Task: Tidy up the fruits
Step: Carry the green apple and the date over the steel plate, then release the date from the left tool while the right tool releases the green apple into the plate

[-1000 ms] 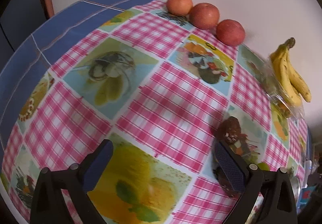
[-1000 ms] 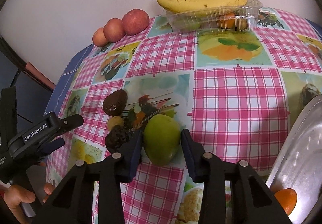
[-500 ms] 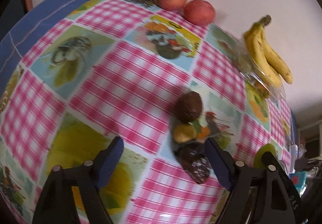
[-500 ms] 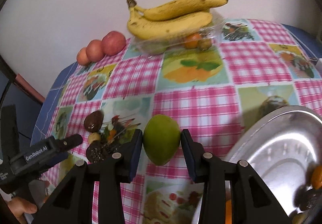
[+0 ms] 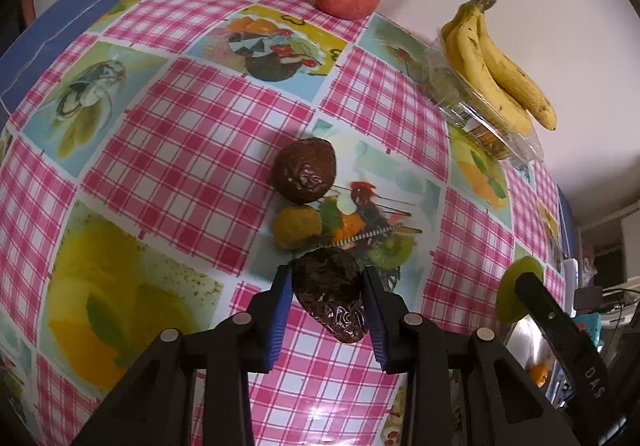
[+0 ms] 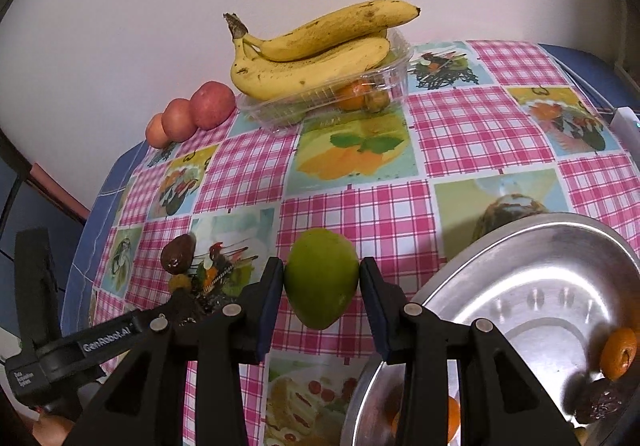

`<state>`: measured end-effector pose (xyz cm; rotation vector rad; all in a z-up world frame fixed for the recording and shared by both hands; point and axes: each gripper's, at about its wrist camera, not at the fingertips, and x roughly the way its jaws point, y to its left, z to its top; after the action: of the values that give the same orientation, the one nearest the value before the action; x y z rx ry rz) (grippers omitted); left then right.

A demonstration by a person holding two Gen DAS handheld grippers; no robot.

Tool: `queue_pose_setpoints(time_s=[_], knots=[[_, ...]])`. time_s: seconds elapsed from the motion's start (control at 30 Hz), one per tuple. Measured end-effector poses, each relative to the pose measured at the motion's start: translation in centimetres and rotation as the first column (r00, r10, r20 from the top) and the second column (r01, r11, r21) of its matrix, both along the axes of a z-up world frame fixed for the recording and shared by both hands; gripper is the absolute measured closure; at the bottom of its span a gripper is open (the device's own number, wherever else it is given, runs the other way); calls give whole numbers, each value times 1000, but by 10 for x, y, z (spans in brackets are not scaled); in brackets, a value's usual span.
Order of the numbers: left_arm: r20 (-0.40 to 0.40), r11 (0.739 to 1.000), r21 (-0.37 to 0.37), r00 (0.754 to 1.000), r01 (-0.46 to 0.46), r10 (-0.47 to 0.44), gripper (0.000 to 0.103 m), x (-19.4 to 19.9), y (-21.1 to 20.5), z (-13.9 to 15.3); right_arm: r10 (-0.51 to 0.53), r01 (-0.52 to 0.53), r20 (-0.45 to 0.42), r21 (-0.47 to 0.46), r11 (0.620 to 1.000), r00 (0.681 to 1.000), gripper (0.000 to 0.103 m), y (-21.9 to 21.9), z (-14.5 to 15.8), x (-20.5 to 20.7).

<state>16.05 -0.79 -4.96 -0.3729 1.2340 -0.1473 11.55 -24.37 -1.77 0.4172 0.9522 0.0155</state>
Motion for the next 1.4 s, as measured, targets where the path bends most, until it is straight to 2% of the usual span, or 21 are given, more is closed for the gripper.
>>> queue_pose_setpoints(time_s=[0.17,0.33,0.47,0.67,0.9,1.07,1.4], knots=[[26,1000,4,1000,9,-9,66,0,-5,12,-23,23,11,13,1000,1000,62,-10,8,-5],[82,999,-3,996,34,-34,66,-6,-16,36,-78,77,21,11,997,997,62,-31,20,-15],[119,996,-7,989,86,-84,66,-14,-36,51,-158,157,9,15,987,987,62,-58,25,-30],[165,980,-23,967,199,-193,66,-29,-79,62,-294,294,-16,-16,956,956,62,-104,29,-62],[208,945,-9,924,328,-319,66,-45,-133,64,-398,398,-55,-11,917,916,62,-147,22,-96],[243,917,22,887,399,-392,66,-53,-162,56,-413,413,-70,-10,911,908,62,-161,17,-106],[229,898,51,871,436,-436,66,-55,-184,31,-383,386,-112,4,922,917,62,-160,-2,-100]])
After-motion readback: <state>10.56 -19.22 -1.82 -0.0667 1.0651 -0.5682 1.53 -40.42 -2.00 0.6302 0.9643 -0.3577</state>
